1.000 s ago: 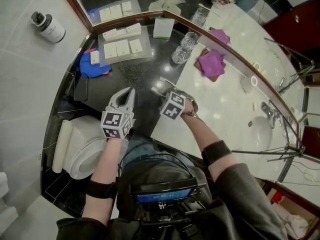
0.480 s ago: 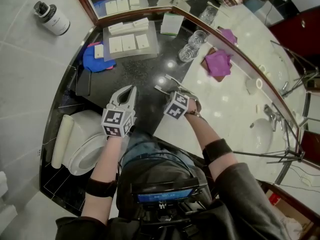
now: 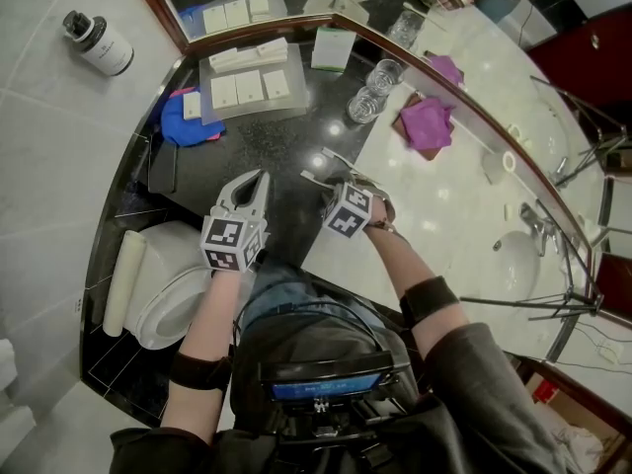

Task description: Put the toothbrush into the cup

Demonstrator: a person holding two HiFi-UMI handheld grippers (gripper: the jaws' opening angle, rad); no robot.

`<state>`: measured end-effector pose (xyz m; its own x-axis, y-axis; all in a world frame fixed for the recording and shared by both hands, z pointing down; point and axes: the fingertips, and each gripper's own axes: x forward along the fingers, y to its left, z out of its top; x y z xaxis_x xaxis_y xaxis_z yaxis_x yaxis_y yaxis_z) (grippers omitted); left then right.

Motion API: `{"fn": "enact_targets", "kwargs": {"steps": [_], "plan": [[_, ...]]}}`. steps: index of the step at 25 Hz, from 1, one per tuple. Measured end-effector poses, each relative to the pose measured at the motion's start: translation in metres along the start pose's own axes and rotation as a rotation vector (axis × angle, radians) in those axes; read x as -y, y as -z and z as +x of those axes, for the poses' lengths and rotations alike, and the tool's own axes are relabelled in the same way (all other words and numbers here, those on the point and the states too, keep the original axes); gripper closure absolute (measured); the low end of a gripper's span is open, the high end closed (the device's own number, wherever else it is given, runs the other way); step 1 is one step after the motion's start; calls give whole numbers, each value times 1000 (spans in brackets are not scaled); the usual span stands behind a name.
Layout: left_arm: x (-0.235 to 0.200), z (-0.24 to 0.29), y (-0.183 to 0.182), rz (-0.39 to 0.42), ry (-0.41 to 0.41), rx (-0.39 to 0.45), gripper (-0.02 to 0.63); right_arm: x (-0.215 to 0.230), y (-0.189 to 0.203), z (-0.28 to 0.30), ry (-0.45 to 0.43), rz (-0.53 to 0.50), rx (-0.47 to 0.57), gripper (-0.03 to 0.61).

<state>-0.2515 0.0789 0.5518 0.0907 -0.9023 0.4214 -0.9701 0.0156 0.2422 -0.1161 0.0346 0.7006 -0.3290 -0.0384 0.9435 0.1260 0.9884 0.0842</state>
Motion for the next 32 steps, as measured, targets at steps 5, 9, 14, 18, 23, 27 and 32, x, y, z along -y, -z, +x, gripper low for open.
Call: {"fn": "enact_targets", "kwargs": {"steps": [5, 9, 14, 18, 23, 27, 32], "plan": [[13, 6, -6, 16, 27, -7, 614, 13, -8, -28, 31, 58, 84, 440], [25, 11, -14, 44, 45, -1, 614, 32, -18, -67, 79, 163, 213, 440], [51, 18, -28, 91, 81, -7, 614, 59, -12, -130, 145, 307, 372, 489], [70, 23, -36, 121, 111, -15, 614, 72, 13, -166, 197, 413, 449, 541], [89, 24, -40, 160, 133, -32, 614, 76, 48, -202, 245, 558, 559, 561], [105, 23, -43, 189, 148, -37, 614, 76, 79, -220, 281, 675, 668, 561], [123, 22, -43, 205, 166, -40, 614, 68, 119, -237, 309, 818, 742, 561]]}}
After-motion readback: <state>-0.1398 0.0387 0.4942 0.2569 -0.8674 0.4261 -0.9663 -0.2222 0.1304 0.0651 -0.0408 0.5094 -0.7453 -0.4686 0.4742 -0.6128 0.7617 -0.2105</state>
